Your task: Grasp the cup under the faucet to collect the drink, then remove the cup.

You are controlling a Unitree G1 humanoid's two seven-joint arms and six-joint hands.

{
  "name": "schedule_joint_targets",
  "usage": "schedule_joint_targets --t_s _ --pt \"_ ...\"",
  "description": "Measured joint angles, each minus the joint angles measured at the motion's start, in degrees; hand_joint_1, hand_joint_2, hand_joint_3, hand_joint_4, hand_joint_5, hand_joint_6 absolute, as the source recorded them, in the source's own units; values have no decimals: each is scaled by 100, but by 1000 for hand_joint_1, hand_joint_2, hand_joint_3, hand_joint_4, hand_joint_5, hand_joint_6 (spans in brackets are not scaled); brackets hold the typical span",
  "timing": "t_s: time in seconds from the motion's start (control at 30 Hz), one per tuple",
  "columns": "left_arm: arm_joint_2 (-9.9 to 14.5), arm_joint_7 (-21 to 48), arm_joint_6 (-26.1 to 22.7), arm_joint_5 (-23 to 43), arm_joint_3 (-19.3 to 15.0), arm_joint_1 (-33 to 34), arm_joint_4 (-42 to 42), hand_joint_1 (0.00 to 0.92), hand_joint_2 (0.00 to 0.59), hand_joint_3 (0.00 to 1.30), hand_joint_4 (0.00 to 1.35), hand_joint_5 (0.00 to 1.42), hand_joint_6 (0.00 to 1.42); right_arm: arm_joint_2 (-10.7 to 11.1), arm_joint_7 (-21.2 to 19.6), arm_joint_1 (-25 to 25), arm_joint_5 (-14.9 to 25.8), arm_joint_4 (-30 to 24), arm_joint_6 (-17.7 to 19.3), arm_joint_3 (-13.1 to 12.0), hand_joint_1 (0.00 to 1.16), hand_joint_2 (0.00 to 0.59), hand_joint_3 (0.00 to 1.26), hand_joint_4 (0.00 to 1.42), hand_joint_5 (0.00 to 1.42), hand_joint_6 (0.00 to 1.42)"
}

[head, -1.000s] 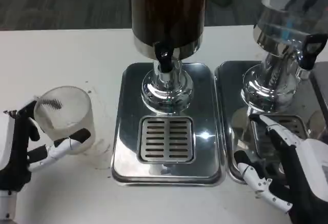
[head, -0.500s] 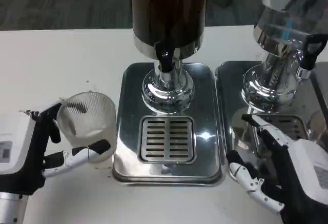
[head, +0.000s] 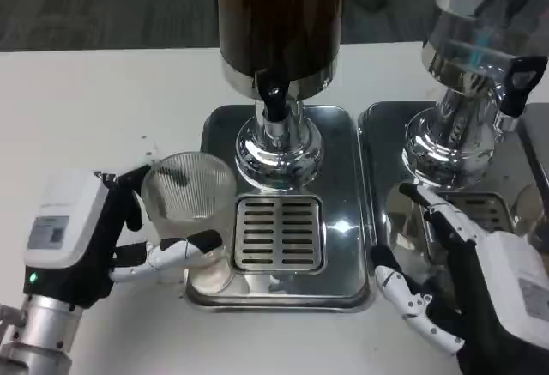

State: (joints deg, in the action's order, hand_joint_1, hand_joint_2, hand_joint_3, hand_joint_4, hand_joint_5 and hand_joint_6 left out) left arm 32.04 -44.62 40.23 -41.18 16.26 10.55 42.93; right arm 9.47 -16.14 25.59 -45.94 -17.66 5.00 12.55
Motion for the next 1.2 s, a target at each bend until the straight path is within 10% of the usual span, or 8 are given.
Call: schedule_joint_targets --t_s 1.2 --pt "-892 154 -36 -180 755 1473 1736 262 111 680 889 996 1243 -463 -403 -108 -215 185 -156 554 282 350 213 187 257 265"
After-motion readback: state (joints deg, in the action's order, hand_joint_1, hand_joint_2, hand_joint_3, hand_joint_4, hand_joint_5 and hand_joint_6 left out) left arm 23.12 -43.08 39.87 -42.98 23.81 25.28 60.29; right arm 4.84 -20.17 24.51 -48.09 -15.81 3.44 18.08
